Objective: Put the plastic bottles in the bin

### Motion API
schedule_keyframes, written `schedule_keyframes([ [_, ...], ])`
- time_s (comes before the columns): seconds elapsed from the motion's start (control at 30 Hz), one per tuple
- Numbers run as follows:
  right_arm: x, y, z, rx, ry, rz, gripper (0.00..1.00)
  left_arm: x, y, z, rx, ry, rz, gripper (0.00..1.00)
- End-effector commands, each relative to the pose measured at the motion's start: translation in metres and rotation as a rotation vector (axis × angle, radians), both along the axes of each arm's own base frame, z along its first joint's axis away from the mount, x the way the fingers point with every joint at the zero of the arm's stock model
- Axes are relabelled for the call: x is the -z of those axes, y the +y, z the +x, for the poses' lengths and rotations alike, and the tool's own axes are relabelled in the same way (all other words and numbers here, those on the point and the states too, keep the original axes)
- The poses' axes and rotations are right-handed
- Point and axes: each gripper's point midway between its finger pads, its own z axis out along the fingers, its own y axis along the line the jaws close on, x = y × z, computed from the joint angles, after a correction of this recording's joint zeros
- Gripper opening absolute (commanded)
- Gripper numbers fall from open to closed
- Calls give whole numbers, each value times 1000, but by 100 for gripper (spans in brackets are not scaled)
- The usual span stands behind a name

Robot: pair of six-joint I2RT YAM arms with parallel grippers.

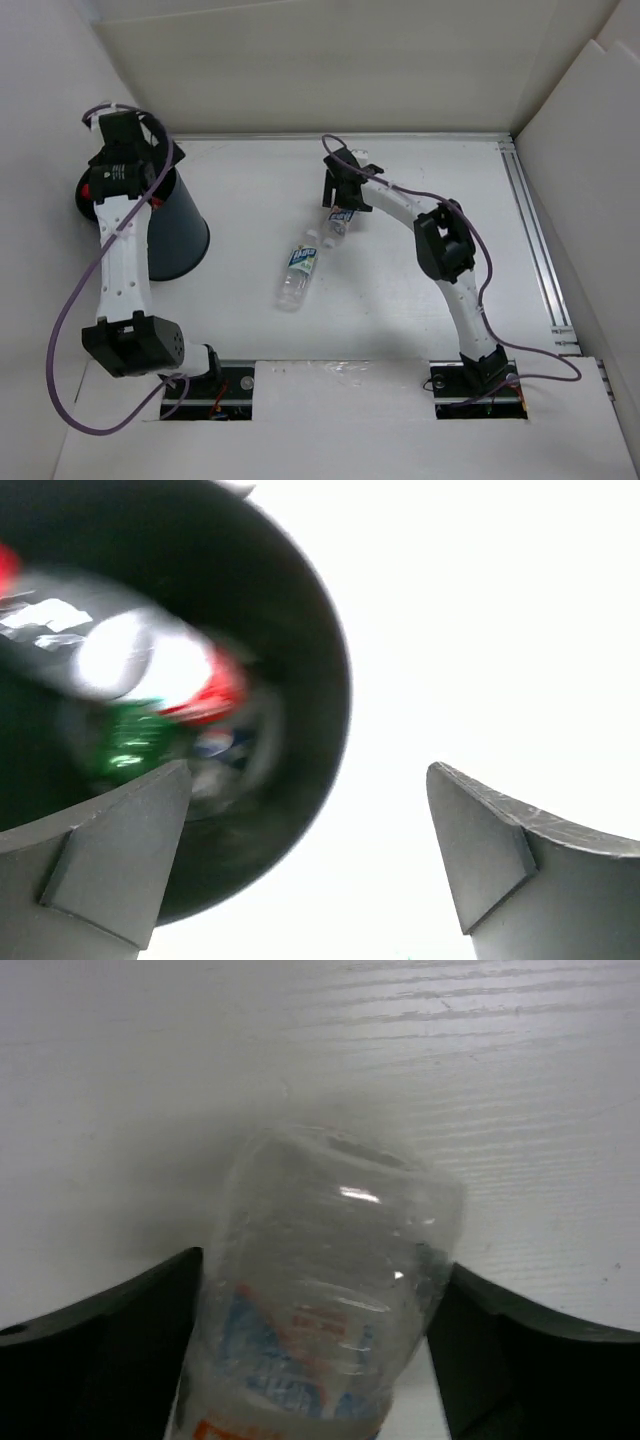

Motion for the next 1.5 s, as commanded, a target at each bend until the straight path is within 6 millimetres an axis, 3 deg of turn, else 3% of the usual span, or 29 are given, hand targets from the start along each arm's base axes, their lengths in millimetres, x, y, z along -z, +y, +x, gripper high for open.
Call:
schedule_keyframes([
  [0.0,-8,-1,13,0,6,66,82,-43,-44,1,183,-59,59,100],
  [0.03,-9,-1,16,-2,6,85,71,-51,-57,1,231,-75,42,100],
  [0.07,-9,1,15,-12,13,97,60,-50,-85,3,356,-80,16,100],
  [0.13,-4,-2,18,-15,27,130,18,-59,-121,-1,496,-106,-4,100],
  [0.17,-13,-2,19,-16,10,139,0,-62,-152,-3,600,-121,-12,100],
  [0.23,-21,-4,19,-23,-8,179,0,-59,-198,-11,788,-133,-57,100],
  [0.27,-49,-7,22,-27,-57,220,0,-52,-214,-10,837,-126,-71,100],
  [0.3,-63,-8,23,-35,-81,253,0,-46,-246,-17,939,-119,-97,100],
  [0.37,-85,-7,20,-97,-134,363,0,-40,-277,-27,1058,-129,-142,100],
  [0.4,-134,-8,14,-141,-222,443,0,-31,-299,-31,1138,-146,-167,100],
  [0.43,-156,4,1,-239,-242,544,0,-29,-315,-39,1206,-153,-212,100],
  [0.47,-167,1,-2,-285,-306,602,0,-26,-324,-42,1230,-157,-227,100],
  [0.5,-206,4,-18,-353,-371,656,0,-20,-333,-42,1254,-171,-239,100],
  [0.53,-218,4,-26,-386,-391,699,0,-19,-346,-51,1306,-176,-272,100],
  [0.57,-240,11,-39,-454,-431,763,0,-18,-349,-53,1324,-180,-292,100],
  [0.73,-286,16,-106,-621,-536,1009,0,-25,-380,-75,1454,-247,-340,100],
  [0.9,-321,29,-143,-742,-601,1186,0,-42,-392,-98,1565,-320,-461,100],
  [0.93,-340,34,-155,-783,-642,1243,0,-46,-393,-102,1586,-340,-478,100],
  [1.03,-345,46,-169,-827,-605,1376,0,-52,-393,-108,1596,-380,-494,100],
  [1.07,-361,48,-180,-888,-665,1423,0,-53,-393,-110,1610,-387,-496,100],
  [1.13,-364,53,-182,-891,-644,1503,0,-51,-393,-111,1608,-375,-500,100],
  [1.17,-378,56,-189,-935,-681,1529,0,-50,-393,-111,1606,-365,-503,100],
  [1.33,-395,74,-192,-972,-691,1563,0,-39,-393,-111,1609,-355,-499,100],
  [1.43,-400,85,-195,-981,-684,1563,3,-54,-392,-114,1617,-411,-489,78],
  [1.47,-400,86,-193,-982,-685,1563,5,-56,-392,-114,1615,-418,-495,66],
])
